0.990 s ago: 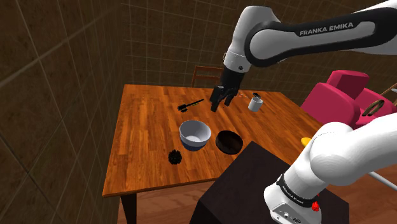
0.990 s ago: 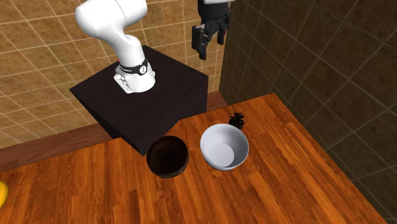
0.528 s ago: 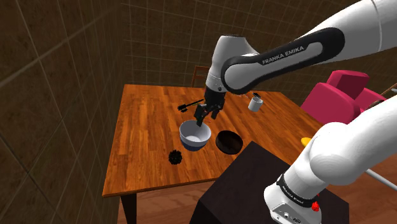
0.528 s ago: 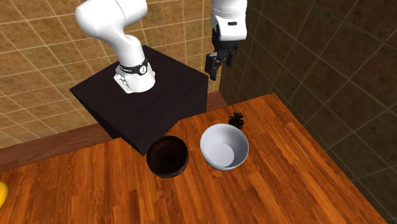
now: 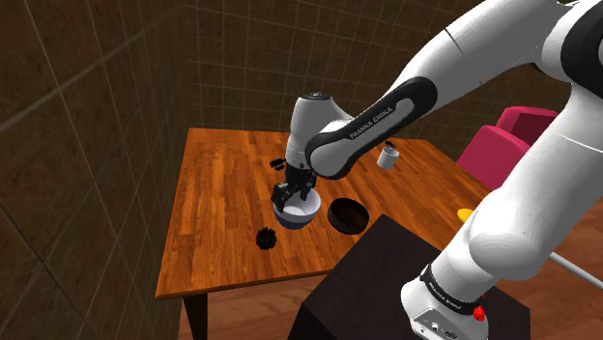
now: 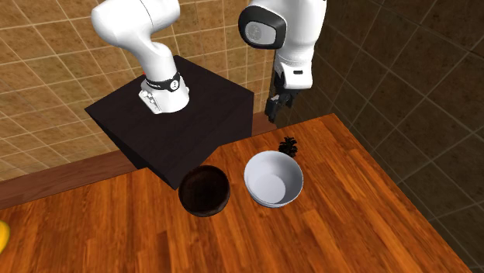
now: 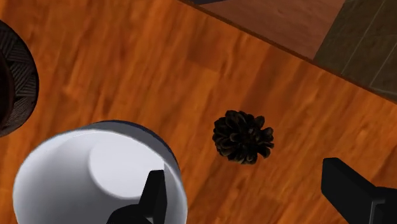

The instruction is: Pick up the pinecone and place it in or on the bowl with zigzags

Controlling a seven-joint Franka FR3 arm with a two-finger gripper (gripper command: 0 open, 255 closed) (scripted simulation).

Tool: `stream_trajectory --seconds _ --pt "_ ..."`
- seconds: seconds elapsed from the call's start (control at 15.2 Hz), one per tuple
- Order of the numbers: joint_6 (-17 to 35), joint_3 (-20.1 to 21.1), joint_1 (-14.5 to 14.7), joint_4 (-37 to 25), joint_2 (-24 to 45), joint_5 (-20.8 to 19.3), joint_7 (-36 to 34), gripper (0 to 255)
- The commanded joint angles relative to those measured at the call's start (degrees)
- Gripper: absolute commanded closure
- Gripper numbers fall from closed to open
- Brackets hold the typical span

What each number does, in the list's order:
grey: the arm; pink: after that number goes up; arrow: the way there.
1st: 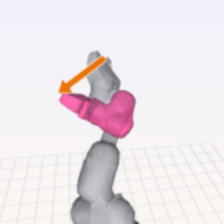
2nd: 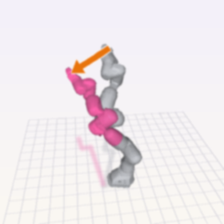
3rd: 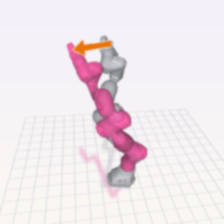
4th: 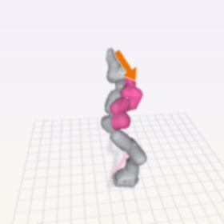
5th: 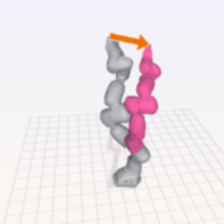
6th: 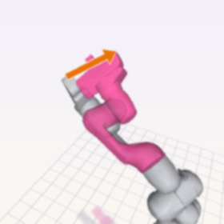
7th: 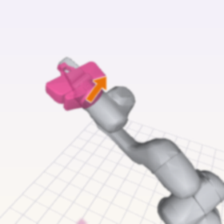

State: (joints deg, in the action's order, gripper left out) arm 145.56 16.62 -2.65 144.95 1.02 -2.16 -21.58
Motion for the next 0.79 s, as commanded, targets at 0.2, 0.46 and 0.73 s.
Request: stream_trajectory --seconds 0.2,0.46,0.73 --pt "5.79 -1.92 1.70 -5.20 12.61 -9.72 -9.48 0" --pt "8.81 -5.67 5.23 -10.89 22.44 -15.73 -15.69 0" --pt "11.04 -7.52 6.72 -12.61 26.55 -17.57 -17.39 0"
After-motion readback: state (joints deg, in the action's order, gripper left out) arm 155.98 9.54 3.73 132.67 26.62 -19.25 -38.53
